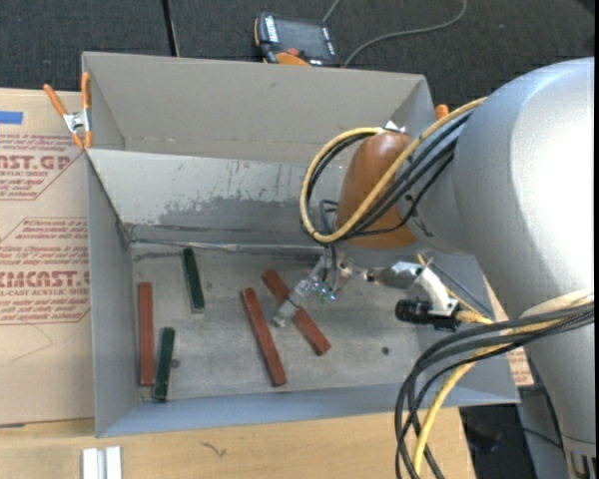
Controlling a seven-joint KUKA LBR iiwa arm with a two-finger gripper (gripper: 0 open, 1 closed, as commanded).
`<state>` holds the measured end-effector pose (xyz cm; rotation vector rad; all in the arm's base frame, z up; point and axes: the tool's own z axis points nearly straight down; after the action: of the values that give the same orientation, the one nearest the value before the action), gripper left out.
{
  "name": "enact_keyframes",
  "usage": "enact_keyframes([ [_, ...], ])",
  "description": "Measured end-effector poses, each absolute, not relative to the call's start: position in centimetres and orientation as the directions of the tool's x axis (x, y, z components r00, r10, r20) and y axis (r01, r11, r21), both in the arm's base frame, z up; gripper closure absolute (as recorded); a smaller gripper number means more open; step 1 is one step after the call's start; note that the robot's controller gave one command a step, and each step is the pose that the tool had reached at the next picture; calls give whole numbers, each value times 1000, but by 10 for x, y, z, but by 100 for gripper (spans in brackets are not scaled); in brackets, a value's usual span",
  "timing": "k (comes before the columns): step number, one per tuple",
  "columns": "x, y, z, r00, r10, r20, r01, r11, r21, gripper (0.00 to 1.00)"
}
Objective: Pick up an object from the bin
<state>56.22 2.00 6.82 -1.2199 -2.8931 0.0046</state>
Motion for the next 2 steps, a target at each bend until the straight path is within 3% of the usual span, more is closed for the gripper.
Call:
enact_keyframes([
  [1,564,22,71,-700,714,-1,714,700,0,100],
  [2,539,73,196,-644,765,-2,765,644,7,100],
])
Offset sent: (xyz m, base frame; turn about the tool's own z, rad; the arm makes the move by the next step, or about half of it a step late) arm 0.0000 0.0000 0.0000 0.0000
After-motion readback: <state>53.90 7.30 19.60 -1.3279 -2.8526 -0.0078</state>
